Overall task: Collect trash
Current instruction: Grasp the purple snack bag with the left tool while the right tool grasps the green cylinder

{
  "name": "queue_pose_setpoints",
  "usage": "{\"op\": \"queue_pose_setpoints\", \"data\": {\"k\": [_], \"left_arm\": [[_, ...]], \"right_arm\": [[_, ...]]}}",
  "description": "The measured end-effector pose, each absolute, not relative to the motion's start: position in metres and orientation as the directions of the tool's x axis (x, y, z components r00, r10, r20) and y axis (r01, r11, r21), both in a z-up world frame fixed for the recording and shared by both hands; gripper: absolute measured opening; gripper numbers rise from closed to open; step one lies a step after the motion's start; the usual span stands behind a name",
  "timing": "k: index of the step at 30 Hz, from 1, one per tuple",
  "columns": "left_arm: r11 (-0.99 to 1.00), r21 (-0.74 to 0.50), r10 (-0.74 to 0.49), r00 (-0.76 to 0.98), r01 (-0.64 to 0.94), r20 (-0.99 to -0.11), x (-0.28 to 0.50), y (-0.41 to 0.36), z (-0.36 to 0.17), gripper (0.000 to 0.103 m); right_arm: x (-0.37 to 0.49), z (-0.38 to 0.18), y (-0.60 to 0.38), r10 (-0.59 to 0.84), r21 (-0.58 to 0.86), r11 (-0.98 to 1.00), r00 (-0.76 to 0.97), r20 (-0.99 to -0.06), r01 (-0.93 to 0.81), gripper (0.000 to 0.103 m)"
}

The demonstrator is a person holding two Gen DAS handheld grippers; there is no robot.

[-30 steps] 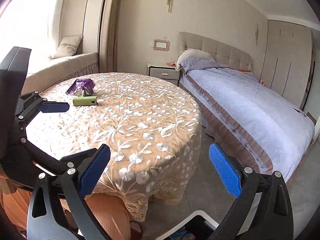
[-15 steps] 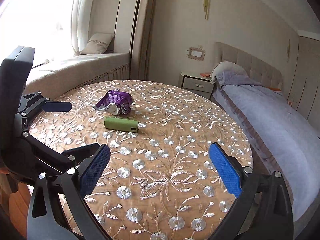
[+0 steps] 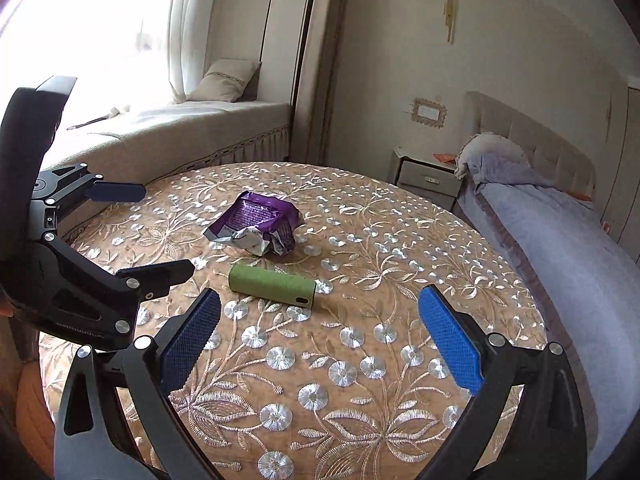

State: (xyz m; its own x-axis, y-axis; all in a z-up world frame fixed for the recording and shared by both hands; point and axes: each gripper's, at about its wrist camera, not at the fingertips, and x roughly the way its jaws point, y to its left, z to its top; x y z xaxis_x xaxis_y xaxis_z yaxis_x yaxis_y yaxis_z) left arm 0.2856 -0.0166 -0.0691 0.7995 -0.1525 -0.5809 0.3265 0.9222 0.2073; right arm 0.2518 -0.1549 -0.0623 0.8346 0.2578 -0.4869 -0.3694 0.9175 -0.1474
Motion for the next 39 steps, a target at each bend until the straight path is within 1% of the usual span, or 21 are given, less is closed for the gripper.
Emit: {"op": "queue_pose_setpoints", "data": {"k": [2, 4, 5, 7, 9, 11, 14, 16, 18, 22, 24, 26, 27, 29, 31, 33, 36, 37, 39], "left_arm": [[0.904, 0.239, -0.166, 0.807, 0.354, -0.566, 0.296, -0.012, -0.070, 0.098], [0.874, 0.268, -0.194, 0.797, 0.405, -0.572, 0.311, -0.008, -0.073, 0.098], [0.853, 0.279, -0.212, 0.781, 0.442, -0.587, 0.321, -0.006, -0.077, 0.098], [0.813, 0.309, -0.244, 0.771, 0.493, -0.588, 0.337, -0.002, -0.083, 0.098], [0.782, 0.322, -0.265, 0.752, 0.533, -0.603, 0.354, 0.000, -0.086, 0.098], [0.761, 0.302, -0.306, 0.728, 0.574, -0.613, 0.371, 0.002, -0.085, 0.098], [0.709, 0.254, -0.376, 0.658, 0.658, -0.653, 0.396, -0.002, -0.088, 0.098], [0.659, 0.237, -0.403, 0.601, 0.714, -0.690, 0.410, -0.007, -0.094, 0.098], [0.631, 0.233, -0.406, 0.571, 0.740, -0.713, 0.421, -0.011, -0.102, 0.098], [0.602, 0.165, -0.436, 0.495, 0.781, -0.751, 0.444, -0.016, -0.111, 0.098], [0.585, 0.151, -0.447, 0.472, 0.797, -0.760, 0.447, -0.021, -0.115, 0.097], [0.571, 0.165, -0.442, 0.470, 0.804, -0.764, 0.445, -0.025, -0.120, 0.091], [0.564, 0.169, -0.436, 0.465, 0.808, -0.770, 0.444, -0.027, -0.123, 0.080], [0.570, 0.183, -0.430, 0.481, 0.801, -0.764, 0.441, -0.028, -0.125, 0.079], [0.584, 0.168, -0.437, 0.481, 0.794, -0.760, 0.438, -0.027, -0.122, 0.073], [0.609, 0.176, -0.419, 0.501, 0.774, -0.757, 0.434, -0.027, -0.121, 0.070], [0.655, 0.204, -0.375, 0.547, 0.728, -0.749, 0.421, -0.028, -0.123, 0.065], [0.673, 0.204, -0.363, 0.559, 0.710, -0.746, 0.417, -0.028, -0.122, 0.065], [0.712, 0.183, -0.351, 0.570, 0.677, -0.743, 0.406, -0.029, -0.120, 0.064]], "right_arm": [[0.266, -0.066, -0.151, 0.279, -0.158, 0.902, 0.822, -0.496, -0.401, 0.098], [0.278, -0.071, -0.147, 0.292, -0.182, 0.882, 0.807, -0.513, -0.434, 0.098], [0.288, -0.074, -0.144, 0.306, -0.197, 0.862, 0.788, -0.534, -0.468, 0.098], [0.303, -0.081, -0.139, 0.327, -0.214, 0.827, 0.754, -0.569, -0.520, 0.098], [0.321, -0.089, -0.137, 0.351, -0.200, 0.802, 0.714, -0.606, -0.563, 0.098], [0.341, -0.097, -0.136, 0.407, -0.136, 0.771, 0.646, -0.646, -0.622, 0.098], [0.359, -0.107, -0.132, 0.436, -0.101, 0.732, 0.576, -0.692, -0.674, 0.098], [0.372, -0.114, -0.127, 0.446, -0.069, 0.709, 0.522, -0.727, -0.702, 0.098], [0.380, -0.115, -0.125, 0.475, -0.030, 0.687, 0.480, -0.738, -0.726, 0.098], [0.387, -0.119, -0.115, 0.469, -0.043, 0.648, 0.443, -0.764, -0.761, 0.098], [0.388, -0.124, -0.109, 0.457, -0.045, 0.626, 0.414, -0.787, -0.778, 0.098], [0.388, -0.127, -0.106, 0.458, -0.028, 0.615, 0.385, -0.801, -0.788, 0.098], [0.388, -0.126, -0.106, 0.463, -0.009, 0.615, 0.371, -0.805, -0.788, 0.095], [0.386, -0.125, -0.106, 0.452, -0.018, 0.624, 0.381, -0.807, -0.781, 0.091], [0.386, -0.123, -0.106, 0.459, -0.007, 0.624, 0.375, -0.805, -0.781, 0.080], [0.379, -0.120, -0.106, 0.457, -0.007, 0.638, 0.387, -0.801, -0.770, 0.057], [0.367, -0.118, -0.106, 0.437, -0.032, 0.659, 0.417, -0.797, -0.751, 0.041], [0.360, -0.118, -0.106, 0.430, -0.035, 0.667, 0.423, -0.798, -0.744, 0.038], [0.345, -0.117, -0.107, 0.418, -0.038, 0.684, 0.435, -0.797, -0.728, 0.035]]}}
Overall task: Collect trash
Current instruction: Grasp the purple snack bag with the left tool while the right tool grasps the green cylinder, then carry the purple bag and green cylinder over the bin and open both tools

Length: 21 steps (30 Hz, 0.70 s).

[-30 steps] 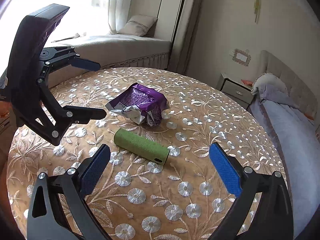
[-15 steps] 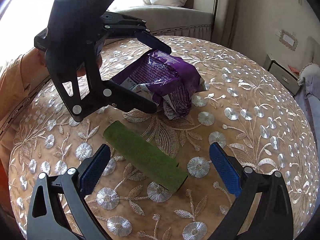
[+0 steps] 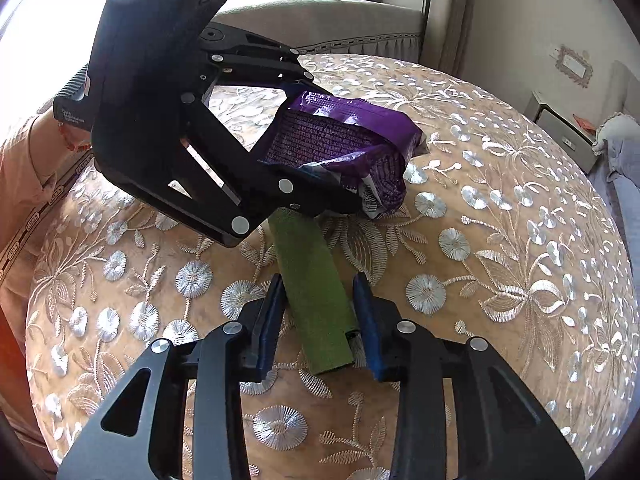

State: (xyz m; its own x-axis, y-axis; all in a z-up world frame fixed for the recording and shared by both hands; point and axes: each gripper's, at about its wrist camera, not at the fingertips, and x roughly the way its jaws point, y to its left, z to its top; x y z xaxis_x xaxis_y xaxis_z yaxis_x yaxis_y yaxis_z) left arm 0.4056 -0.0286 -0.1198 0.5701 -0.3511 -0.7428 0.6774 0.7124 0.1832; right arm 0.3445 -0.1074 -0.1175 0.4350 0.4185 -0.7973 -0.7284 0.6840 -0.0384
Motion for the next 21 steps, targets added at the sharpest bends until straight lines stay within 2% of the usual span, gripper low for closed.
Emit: {"op": "queue_pose_setpoints", "data": {"k": [4, 7, 12, 21], "left_arm": [[0.791, 0.162, -0.309, 0.615, 0.589, -0.725, 0.378, -0.032, -0.115, 0.064], [0.866, 0.161, -0.238, 0.673, 0.474, -0.701, 0.351, -0.027, -0.109, 0.064], [0.924, 0.107, -0.201, 0.706, 0.366, -0.679, 0.291, -0.023, -0.096, 0.064], [0.941, 0.053, -0.232, 0.753, 0.334, -0.616, 0.188, -0.060, -0.072, 0.064]], "right_arm": [[0.307, -0.115, -0.115, 0.376, -0.063, 0.733, 0.480, -0.793, -0.678, 0.028], [0.285, -0.111, -0.130, 0.363, -0.032, 0.789, 0.507, -0.782, -0.614, 0.027], [0.240, -0.102, -0.162, 0.306, -0.024, 0.873, 0.586, -0.750, -0.487, 0.027], [0.139, -0.077, -0.220, 0.182, -0.047, 0.964, 0.778, -0.601, -0.261, 0.027]]}}
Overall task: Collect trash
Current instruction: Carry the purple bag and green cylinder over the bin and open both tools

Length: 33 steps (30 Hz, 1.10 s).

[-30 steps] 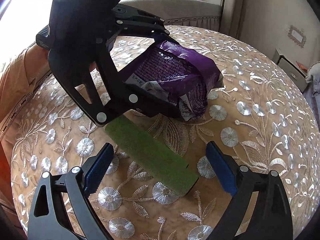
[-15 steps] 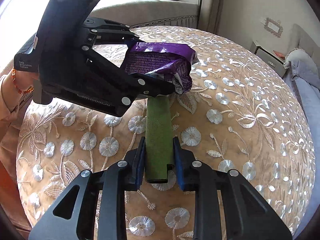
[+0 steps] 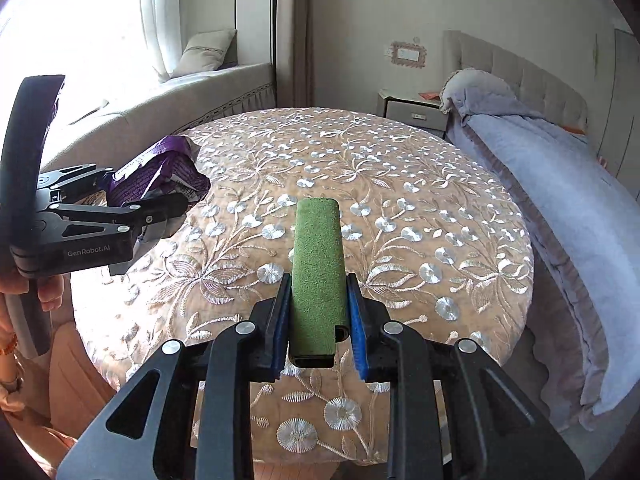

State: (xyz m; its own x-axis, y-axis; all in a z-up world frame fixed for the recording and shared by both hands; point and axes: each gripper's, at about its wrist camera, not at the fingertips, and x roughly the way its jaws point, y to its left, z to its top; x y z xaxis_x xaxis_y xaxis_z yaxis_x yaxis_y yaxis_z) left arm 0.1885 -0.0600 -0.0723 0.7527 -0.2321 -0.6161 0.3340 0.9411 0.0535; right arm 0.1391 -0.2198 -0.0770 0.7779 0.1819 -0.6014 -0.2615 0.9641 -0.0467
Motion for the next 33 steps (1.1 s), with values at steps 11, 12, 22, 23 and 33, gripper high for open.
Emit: {"op": "queue_pose_setpoints", "data": {"k": [11, 12, 22, 23, 33], "left_arm": [[0.869, 0.032, -0.378, 0.704, 0.493, -0.601, 0.104, -0.148, -0.075, 0.064], [0.858, 0.034, -0.390, 0.695, 0.512, -0.604, 0.100, -0.156, -0.077, 0.064], [0.730, 0.092, -0.472, 0.598, 0.677, -0.648, 0.062, -0.245, -0.104, 0.064], [0.717, 0.099, -0.477, 0.589, 0.690, -0.652, 0.059, -0.253, -0.107, 0.064], [0.598, 0.117, -0.473, 0.468, 0.793, -0.747, 0.038, -0.326, -0.152, 0.064]], "right_arm": [[0.035, -0.060, -0.286, 0.001, -0.061, 0.997, 0.861, -0.508, -0.038, 0.027], [0.031, -0.061, -0.292, -0.016, -0.063, 0.998, 0.862, -0.506, -0.018, 0.027], [-0.029, -0.080, -0.351, -0.199, -0.069, 0.979, 0.824, -0.530, 0.192, 0.027], [-0.035, -0.083, -0.357, -0.217, -0.069, 0.974, 0.816, -0.536, 0.214, 0.027], [-0.065, -0.120, -0.405, -0.271, -0.016, 0.944, 0.743, -0.612, 0.331, 0.027]]}}
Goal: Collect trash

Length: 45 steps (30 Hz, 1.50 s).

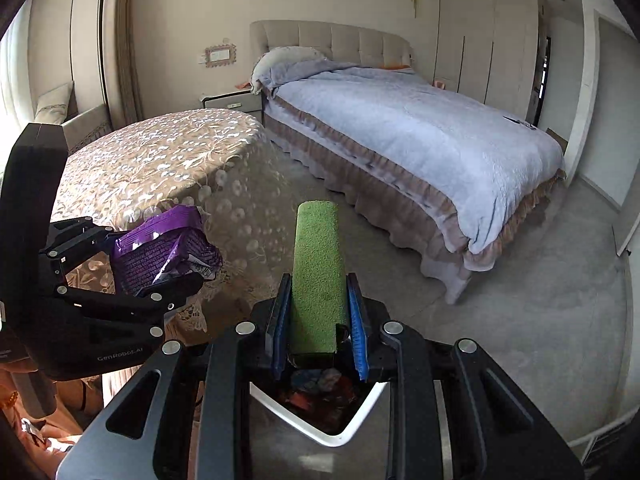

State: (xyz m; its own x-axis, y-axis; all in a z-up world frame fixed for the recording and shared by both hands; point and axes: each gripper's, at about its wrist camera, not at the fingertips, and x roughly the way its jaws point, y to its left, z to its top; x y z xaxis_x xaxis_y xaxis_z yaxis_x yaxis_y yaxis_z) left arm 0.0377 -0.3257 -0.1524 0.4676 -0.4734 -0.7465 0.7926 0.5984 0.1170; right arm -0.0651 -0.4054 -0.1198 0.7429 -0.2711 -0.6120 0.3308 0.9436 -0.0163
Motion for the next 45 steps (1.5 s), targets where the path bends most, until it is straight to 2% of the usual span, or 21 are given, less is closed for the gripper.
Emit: {"op": "queue_pose_setpoints", "data": {"k": [11, 20, 21, 23, 24, 25, 26, 27, 37, 45], "left_arm": [[0.516, 0.073, -0.346, 0.286, 0.853, -0.893, 0.050, -0.373, -0.246, 0.064], [0.476, 0.048, -0.224, 0.174, 0.878, -0.959, 0.063, -0.400, -0.311, 0.065], [0.473, 0.035, -0.216, 0.154, 0.880, -0.964, 0.065, -0.402, -0.315, 0.067], [0.468, 0.003, -0.200, 0.110, 0.884, -0.974, 0.066, -0.404, -0.325, 0.082], [0.465, 0.000, -0.191, 0.101, 0.885, -0.977, 0.065, -0.405, -0.329, 0.097], [0.459, 0.009, -0.184, 0.105, 0.889, -0.977, 0.064, -0.406, -0.331, 0.098], [0.450, 0.023, -0.175, 0.113, 0.893, -0.978, 0.063, -0.406, -0.333, 0.098], [0.444, 0.033, -0.167, 0.119, 0.895, -0.979, 0.061, -0.407, -0.335, 0.098], [0.463, 0.046, -0.222, 0.166, 0.885, -0.961, 0.061, -0.401, -0.311, 0.098], [0.570, 0.106, -0.327, 0.343, 0.815, -0.880, 0.069, -0.370, -0.239, 0.098]], "right_arm": [[-0.047, -0.199, -0.442, -0.245, 0.020, 0.918, 0.606, -0.757, 0.396, 0.027], [-0.022, -0.272, -0.463, -0.178, 0.054, 0.899, 0.474, -0.862, 0.435, 0.027], [-0.021, -0.276, -0.464, -0.175, 0.055, 0.897, 0.466, -0.867, 0.438, 0.027], [-0.019, -0.286, -0.467, -0.163, 0.060, 0.894, 0.448, -0.879, 0.444, 0.028], [-0.018, -0.289, -0.468, -0.156, 0.066, 0.893, 0.444, -0.882, 0.445, 0.045], [-0.019, -0.291, -0.469, -0.153, 0.072, 0.890, 0.444, -0.883, 0.450, 0.060], [-0.019, -0.293, -0.470, -0.159, 0.072, 0.886, 0.445, -0.881, 0.459, 0.086], [-0.020, -0.295, -0.471, -0.165, 0.067, 0.885, 0.445, -0.880, 0.462, 0.096], [-0.021, -0.288, -0.473, -0.207, 0.029, 0.882, 0.442, -0.873, 0.471, 0.098], [-0.026, -0.232, -0.454, -0.300, -0.009, 0.884, 0.552, -0.778, 0.467, 0.098]]}}
